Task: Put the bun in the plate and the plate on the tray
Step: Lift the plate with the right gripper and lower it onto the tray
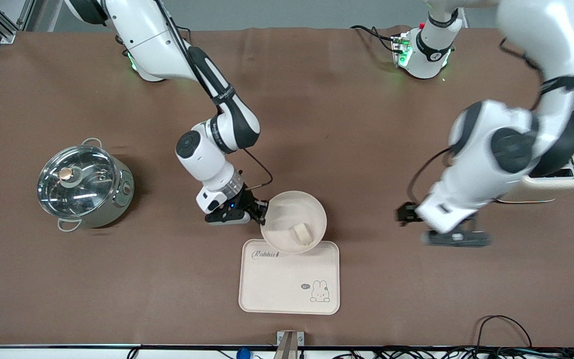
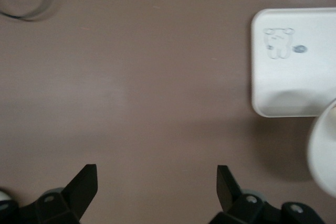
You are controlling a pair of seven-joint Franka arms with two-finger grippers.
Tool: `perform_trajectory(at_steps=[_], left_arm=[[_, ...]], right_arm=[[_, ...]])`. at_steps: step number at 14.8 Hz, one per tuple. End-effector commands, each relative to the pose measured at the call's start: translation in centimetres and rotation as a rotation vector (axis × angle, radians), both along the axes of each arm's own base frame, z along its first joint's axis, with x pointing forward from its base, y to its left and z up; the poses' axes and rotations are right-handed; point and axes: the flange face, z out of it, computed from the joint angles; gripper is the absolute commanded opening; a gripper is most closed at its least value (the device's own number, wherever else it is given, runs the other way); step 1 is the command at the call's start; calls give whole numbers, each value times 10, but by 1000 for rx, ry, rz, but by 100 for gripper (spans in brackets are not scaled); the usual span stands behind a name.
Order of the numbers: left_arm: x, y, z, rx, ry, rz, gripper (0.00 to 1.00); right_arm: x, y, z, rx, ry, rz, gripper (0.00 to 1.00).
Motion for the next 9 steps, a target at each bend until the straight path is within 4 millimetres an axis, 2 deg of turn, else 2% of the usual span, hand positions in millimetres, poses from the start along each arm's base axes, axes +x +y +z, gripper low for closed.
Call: perform_trajectory(at_steps=[1,2,3,4,5,7,8,9], left_arm=[[-41,31,73,49,24,9,100],[-56,38,97,60,29,15,100],[-66,49,114,75,37,11,100],[-77,55,122,78,68,-11,100],[-86,55,130,65,90,-13,100],[-95,61,142,68,90,12,100],[-94,76,144,65,92,26,100],[-95,84,148,51,89,38,100]], right_arm=[[60,-19,-13,35,-3,-29,0],[76,-18,-6,53,27,-12,0],[91,-22,0,69,56,-2,0],[104,-22,2,84,72,4,0],[117,-30,-1,94,83,-6,0],[130,-35,-20,93,85,-8,0],[133,-41,-34,77,86,-14,0],[135,-43,-42,68,84,-18,0]])
